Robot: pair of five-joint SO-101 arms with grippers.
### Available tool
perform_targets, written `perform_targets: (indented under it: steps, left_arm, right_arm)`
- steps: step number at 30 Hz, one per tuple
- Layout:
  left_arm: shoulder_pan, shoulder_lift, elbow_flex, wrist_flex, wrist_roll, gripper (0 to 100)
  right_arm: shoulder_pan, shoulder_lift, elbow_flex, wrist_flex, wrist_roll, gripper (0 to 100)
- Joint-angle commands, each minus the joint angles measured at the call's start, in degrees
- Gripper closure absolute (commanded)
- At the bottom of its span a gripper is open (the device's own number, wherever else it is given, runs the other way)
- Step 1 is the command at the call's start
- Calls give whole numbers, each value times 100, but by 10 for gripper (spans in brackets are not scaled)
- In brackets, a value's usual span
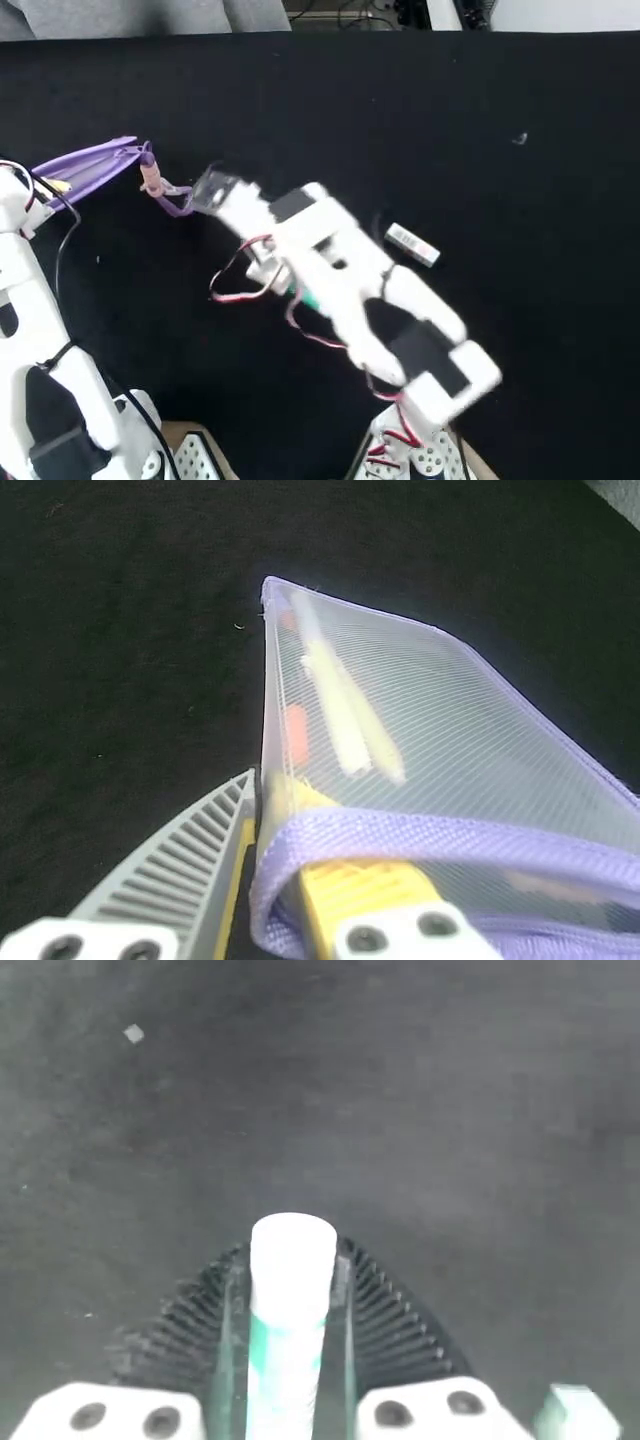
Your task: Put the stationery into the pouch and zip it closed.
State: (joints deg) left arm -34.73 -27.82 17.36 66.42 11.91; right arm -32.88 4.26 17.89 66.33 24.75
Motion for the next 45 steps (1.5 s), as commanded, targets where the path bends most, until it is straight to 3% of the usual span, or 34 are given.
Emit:
perform_targets:
  steps: [1,5,9,13,21,35,45]
  left_arm:
    - [470,-44,-136,-97,62,970]
    - [1007,-35,-180,-53,62,970]
    - [1754,62,-637,589,70,970]
    - [2510,396,-1156,1292,70,970]
    - [3081,1187,-1253,1679,70,970]
    - [4215,1257,-1095,1714,563,970]
    - [4374,1213,-532,1143,580,970]
  right_arm:
    - [466,-1156,-312,35,44,987]
    - [774,-2062,-312,26,44,987]
    - [941,-2826,-312,-9,0,987]
    - [1090,-3442,-321,-176,-510,987]
    - [1187,-4224,-110,-879,-1020,987]
    - [1152,-4435,2378,-5152,-1424,987]
    - [484,-4435,3723,-7455,-1468,987]
